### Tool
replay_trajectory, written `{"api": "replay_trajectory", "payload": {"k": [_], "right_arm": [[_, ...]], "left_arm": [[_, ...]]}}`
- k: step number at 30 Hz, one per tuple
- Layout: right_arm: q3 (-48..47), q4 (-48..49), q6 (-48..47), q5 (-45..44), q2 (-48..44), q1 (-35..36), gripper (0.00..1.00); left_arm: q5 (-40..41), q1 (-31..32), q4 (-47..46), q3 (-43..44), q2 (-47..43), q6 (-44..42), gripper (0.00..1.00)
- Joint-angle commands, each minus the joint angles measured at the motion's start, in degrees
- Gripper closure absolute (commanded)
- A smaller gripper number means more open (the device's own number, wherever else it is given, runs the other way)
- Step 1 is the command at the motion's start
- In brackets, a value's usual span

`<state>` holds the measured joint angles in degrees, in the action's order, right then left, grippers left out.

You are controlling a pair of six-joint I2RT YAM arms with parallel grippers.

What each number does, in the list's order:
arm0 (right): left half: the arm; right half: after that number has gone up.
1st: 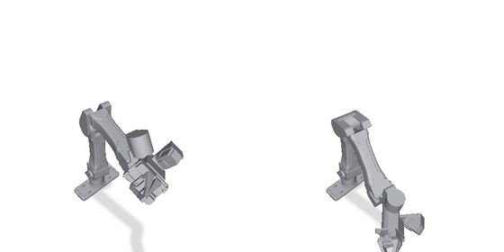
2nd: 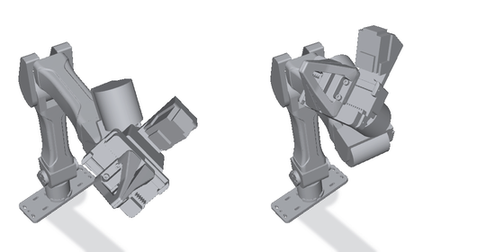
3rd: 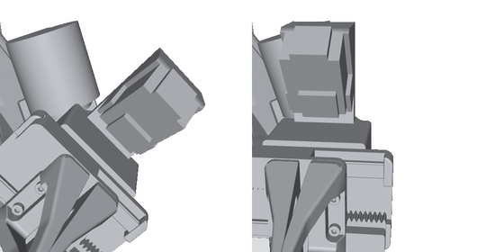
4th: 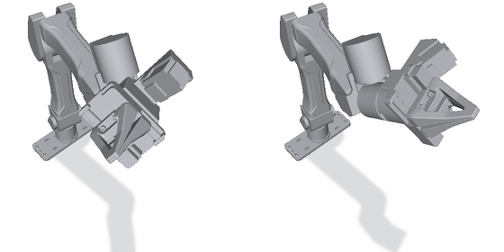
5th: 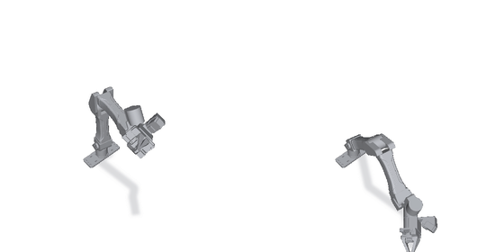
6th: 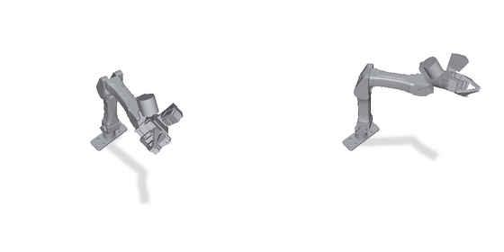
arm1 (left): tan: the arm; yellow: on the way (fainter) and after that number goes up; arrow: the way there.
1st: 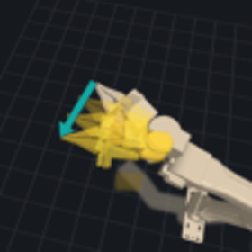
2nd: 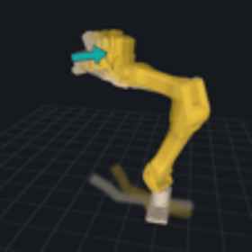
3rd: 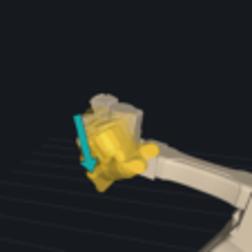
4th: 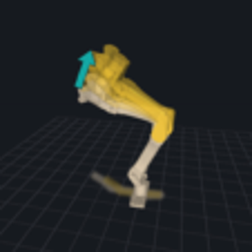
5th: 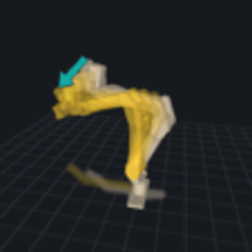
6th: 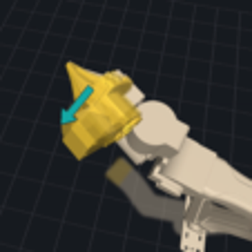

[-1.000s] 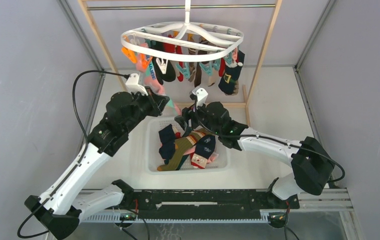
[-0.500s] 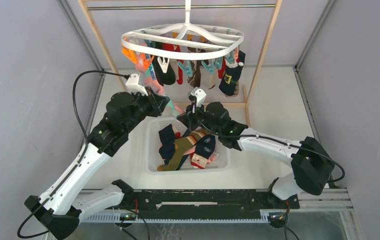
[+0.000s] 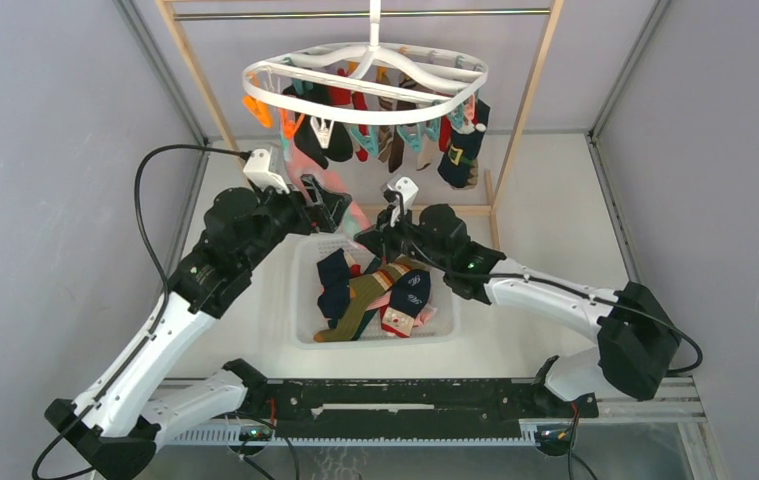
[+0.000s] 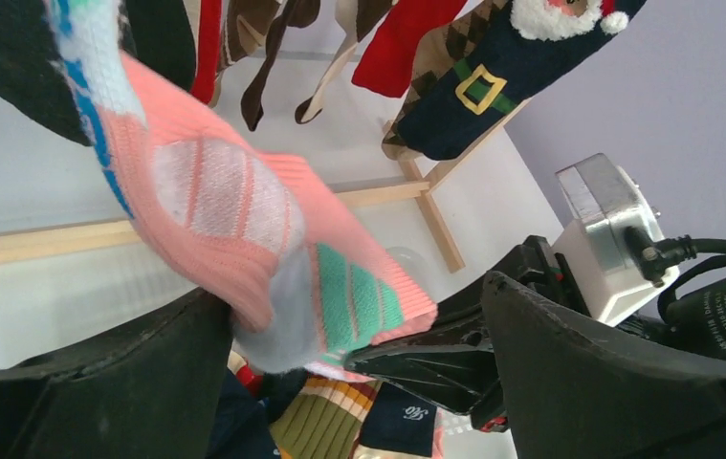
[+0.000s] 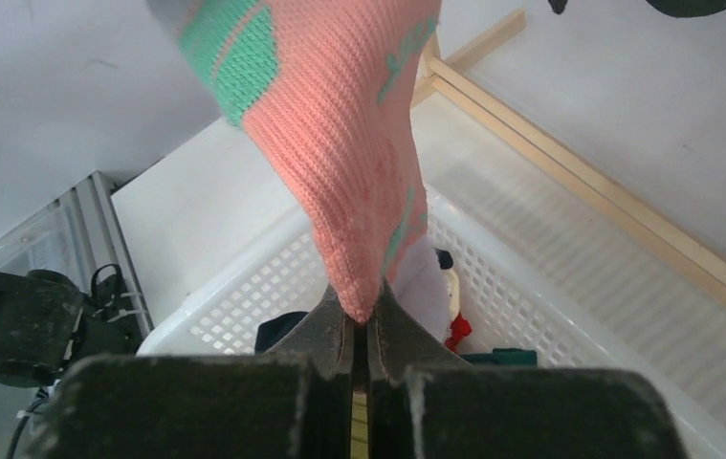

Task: Remove the socks clipped to the hanger
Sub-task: Remove the sock from the hanger.

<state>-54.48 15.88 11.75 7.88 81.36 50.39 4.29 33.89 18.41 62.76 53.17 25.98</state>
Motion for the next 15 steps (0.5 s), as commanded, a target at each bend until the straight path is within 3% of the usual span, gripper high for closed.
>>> {"api": "replay_trajectory", "payload": {"k": [1,15], "right_arm": [[2.04,2.49,2.16,0.82,-4.63,0.33,1.0],[10.59,1.96,3.76,0.39,-11.55,-0.21,1.0]], "left_arm": [[0.7,0.14,-0.96,-1.0,-2.54,-0.32,0.0],[1.72,0.21,1.81,-6.92,-11.24,1.22,0.0]]}}
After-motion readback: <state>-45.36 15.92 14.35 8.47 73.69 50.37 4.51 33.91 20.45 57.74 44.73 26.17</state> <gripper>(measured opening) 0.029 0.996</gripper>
